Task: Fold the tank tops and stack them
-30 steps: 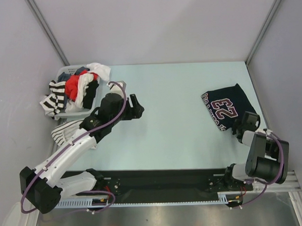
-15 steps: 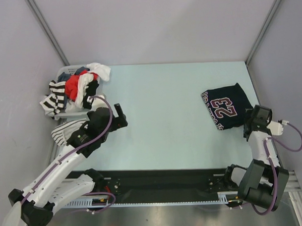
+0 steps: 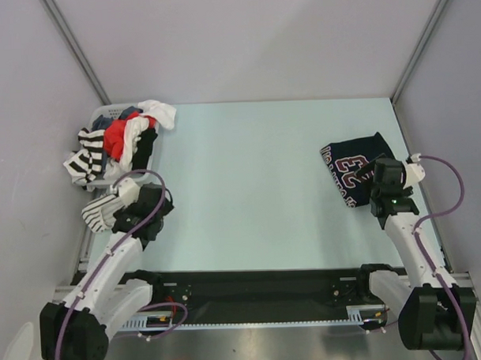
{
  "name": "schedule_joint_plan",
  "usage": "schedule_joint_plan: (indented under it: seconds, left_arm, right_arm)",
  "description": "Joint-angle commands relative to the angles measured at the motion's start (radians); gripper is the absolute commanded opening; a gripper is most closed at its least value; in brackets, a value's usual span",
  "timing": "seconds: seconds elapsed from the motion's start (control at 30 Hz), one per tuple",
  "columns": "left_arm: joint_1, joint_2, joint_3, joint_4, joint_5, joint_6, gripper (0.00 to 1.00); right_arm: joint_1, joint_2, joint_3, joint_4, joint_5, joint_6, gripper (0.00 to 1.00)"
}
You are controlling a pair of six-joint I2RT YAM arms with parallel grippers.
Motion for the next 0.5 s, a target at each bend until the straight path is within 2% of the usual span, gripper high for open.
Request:
schedule_joint_plan:
  seconds: [0.0, 0.1, 0.2, 0.23, 0.3, 0.37, 0.43, 0.47]
  left_arm:
    - [0.151, 0.013, -0.056, 0.163, 0.020, 0.026, 1.00]
    - [0.194, 0.055, -0.065, 0.203, -0.029, 0.020, 1.00]
    - [0.268, 0.157, -0.071, 0.289, 0.008, 0.058, 0.96]
    - [0.290, 0.220, -0.059, 0.288, 0.052, 0.075, 0.85]
    - [0.299, 0.265, -0.019, 0.264, 0.036, 0.067, 0.72]
    - [0.301, 0.277, -0.012, 0.288, 0.058, 0.093, 0.53]
    - [0.302, 0.257, -0.021, 0.300, 0.091, 0.095, 0.01]
    - [0.301, 0.222, -0.028, 0.314, 0.112, 0.101, 0.00]
  right_arm:
    - [0.073, -0.014, 0.033, 0.031, 0.060, -0.094, 0.98]
    - [0.118, -0.015, 0.020, 0.044, 0.066, -0.102, 0.97]
    - [0.144, -0.020, 0.013, 0.049, 0.071, -0.104, 0.97]
    - [0.148, -0.024, 0.010, 0.052, 0.078, -0.104, 0.97]
    - [0.155, -0.036, 0.004, 0.057, 0.084, -0.102, 0.97]
    - [0.161, -0.058, -0.012, 0.060, 0.107, -0.094, 0.97]
    - [0.162, -0.078, -0.030, 0.072, 0.112, -0.097, 0.97]
    - [0.162, -0.084, -0.035, 0.077, 0.118, -0.096, 0.97]
